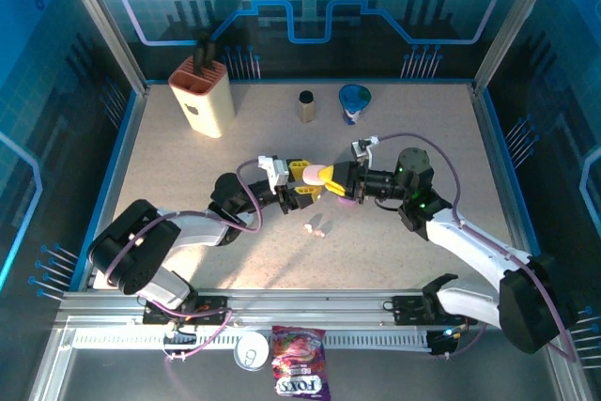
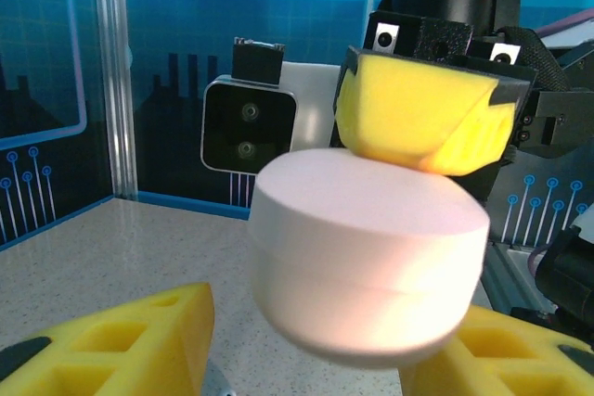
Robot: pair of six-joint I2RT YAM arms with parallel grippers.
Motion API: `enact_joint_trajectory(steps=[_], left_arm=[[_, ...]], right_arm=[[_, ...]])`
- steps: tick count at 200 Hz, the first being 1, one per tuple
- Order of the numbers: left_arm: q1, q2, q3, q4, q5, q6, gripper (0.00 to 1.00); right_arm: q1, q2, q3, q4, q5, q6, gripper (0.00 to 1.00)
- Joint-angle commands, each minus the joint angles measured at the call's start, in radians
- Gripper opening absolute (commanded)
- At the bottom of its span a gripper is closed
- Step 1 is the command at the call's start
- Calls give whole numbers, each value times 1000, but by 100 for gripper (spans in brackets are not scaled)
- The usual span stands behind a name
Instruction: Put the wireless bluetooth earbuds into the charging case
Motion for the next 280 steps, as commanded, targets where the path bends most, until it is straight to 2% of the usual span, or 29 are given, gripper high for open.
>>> enact_joint_trajectory(steps=[1, 89, 157, 191, 230, 241, 258, 280], left_arm=[[-7, -30, 17, 34, 54, 9, 51], [-10, -47, 12, 34, 49, 35, 44], [-10, -51, 14, 34, 61, 39, 49], [-10, -41, 12, 33, 61, 43, 43], [-12, -35, 16, 34, 76, 38, 30], [-10, -36, 15, 34, 77, 39, 26], [-10, -35, 14, 34, 80, 35, 26], [-11, -30, 8, 34, 75, 32, 25]], right_arm=[[11, -12, 22, -21, -17, -27, 8], [0, -16, 5, -41, -15, -38, 8], [-15, -15, -4, -49, -6, -38, 7], [-23, -17, -12, -26, -5, -20, 5], [-23, -15, -11, -49, -6, -30, 6], [-23, -15, -12, -49, -6, -31, 10], [-24, -17, -11, -49, 1, -38, 23], [-30, -35, -7, -64, 23, -110, 52]])
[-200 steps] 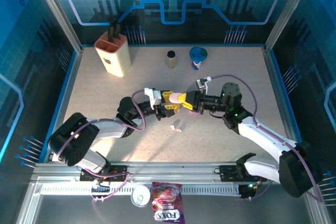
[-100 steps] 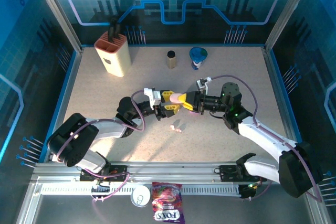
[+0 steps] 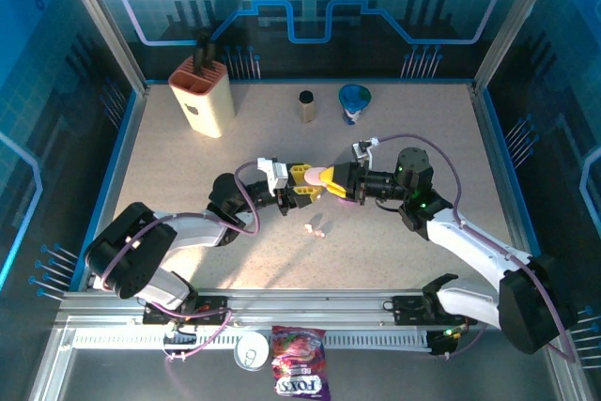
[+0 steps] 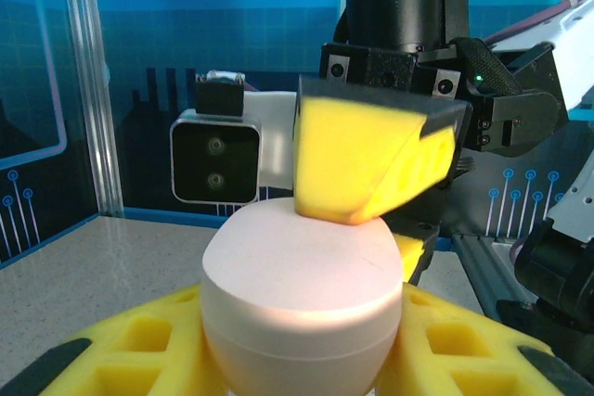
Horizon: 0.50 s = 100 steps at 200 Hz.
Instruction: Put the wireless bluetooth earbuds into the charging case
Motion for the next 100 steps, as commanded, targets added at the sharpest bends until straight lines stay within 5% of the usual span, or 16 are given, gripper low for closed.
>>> enact_joint_trajectory(steps=[1, 22, 56, 100], left_arm=[[-7, -4, 9, 36, 32, 5, 25], [-6, 1, 0, 35, 39, -2, 26], [-4, -14, -21, 35, 87, -7, 26], [-4, -49, -52, 35, 145, -41, 26]], right_arm=[[-17, -33, -4, -30, 33, -81, 53], [-36, -75, 10, -110, 68, -215, 71], [-42, -152, 96, -372, 133, -557, 81], [100, -180, 364, -884, 369, -1240, 88]])
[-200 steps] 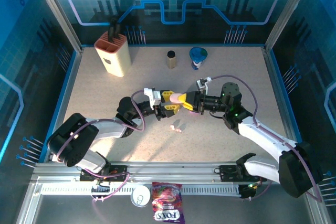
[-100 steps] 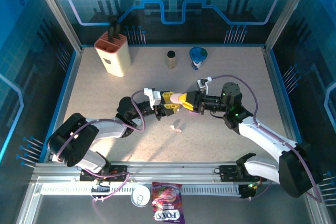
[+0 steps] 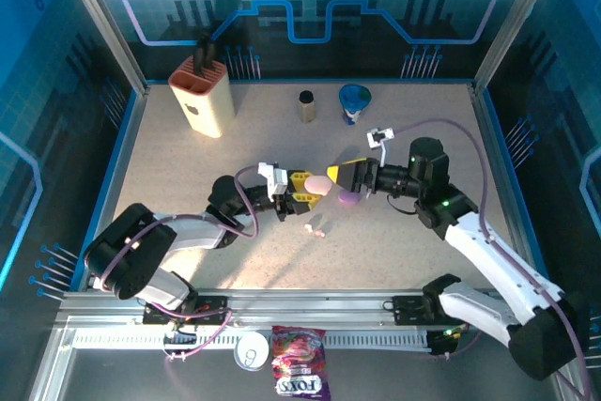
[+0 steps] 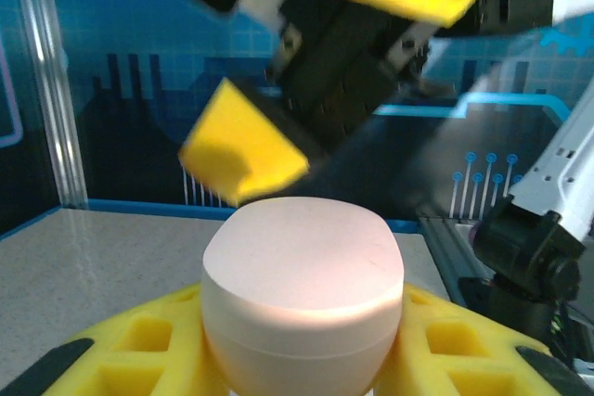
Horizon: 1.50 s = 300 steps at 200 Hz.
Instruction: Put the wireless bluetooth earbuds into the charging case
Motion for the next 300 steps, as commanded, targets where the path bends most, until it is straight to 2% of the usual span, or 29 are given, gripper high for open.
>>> enact_joint_trajectory(steps=[1, 18, 36, 63, 87, 144, 178, 300], left_arm=[[-4, -38, -21, 33, 67, -33, 26], [-4, -45, -29, 33, 80, -44, 26], [-4, -49, -30, 33, 80, -52, 26], [-3, -60, -32, 33, 81, -56, 27], [-3, -65, -36, 33, 81, -54, 27], [-3, -68, -34, 34, 89, -43, 27], [-3, -59, -37, 35, 94, -36, 27], [-3, -56, -32, 35, 90, -82, 27]], right_arm=[[100, -15, 148, -338, 174, -492, 88], [196, 9, 222, -435, 287, -671, 90], [244, 49, 276, -488, 322, -775, 91], [302, 105, 326, -520, 377, -867, 91], [312, 141, 328, -511, 407, -899, 92], [313, 141, 295, -460, 532, -845, 92], [287, 109, 277, -430, 560, -796, 92], [252, 162, 299, -369, 542, -725, 91]])
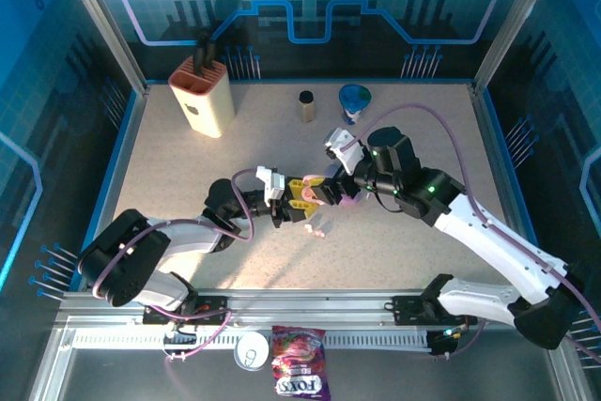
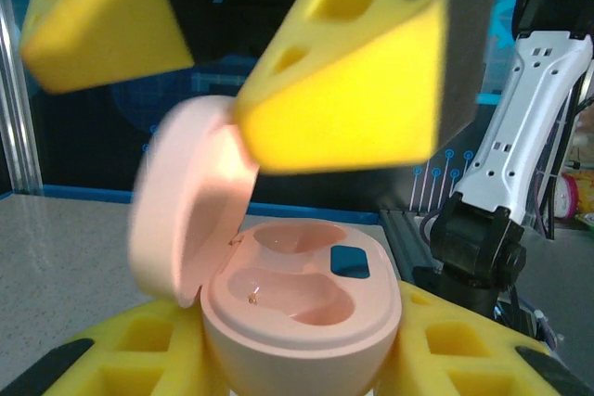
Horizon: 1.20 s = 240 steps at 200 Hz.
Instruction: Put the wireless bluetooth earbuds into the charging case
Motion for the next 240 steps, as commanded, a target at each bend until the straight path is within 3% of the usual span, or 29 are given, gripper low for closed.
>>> enact_joint_trajectory(steps=[1, 84, 116, 141, 197, 217, 240], left_arm=[[-4, -12, -2, 55, 30, -30, 27], [20, 11, 0, 55, -26, -30, 27], [38, 8, -12, 55, -86, -34, 27], [69, 7, -21, 55, -106, -27, 28], [123, -4, -32, 55, -156, -19, 27], [133, -14, -38, 55, -175, -14, 27], [138, -28, -51, 55, -187, -9, 27]], right_arm=[[-15, 8, 11, 9, 20, 17, 91], [-28, -86, -48, 57, -69, 52, 91], [-41, -174, -119, 87, 13, 155, 90], [-72, -229, -191, 70, 84, 324, 89], [-116, -228, -454, 204, -29, 658, 66], [-114, -159, -513, 262, -89, 710, 56], [-115, -36, -517, 291, -185, 677, 54]])
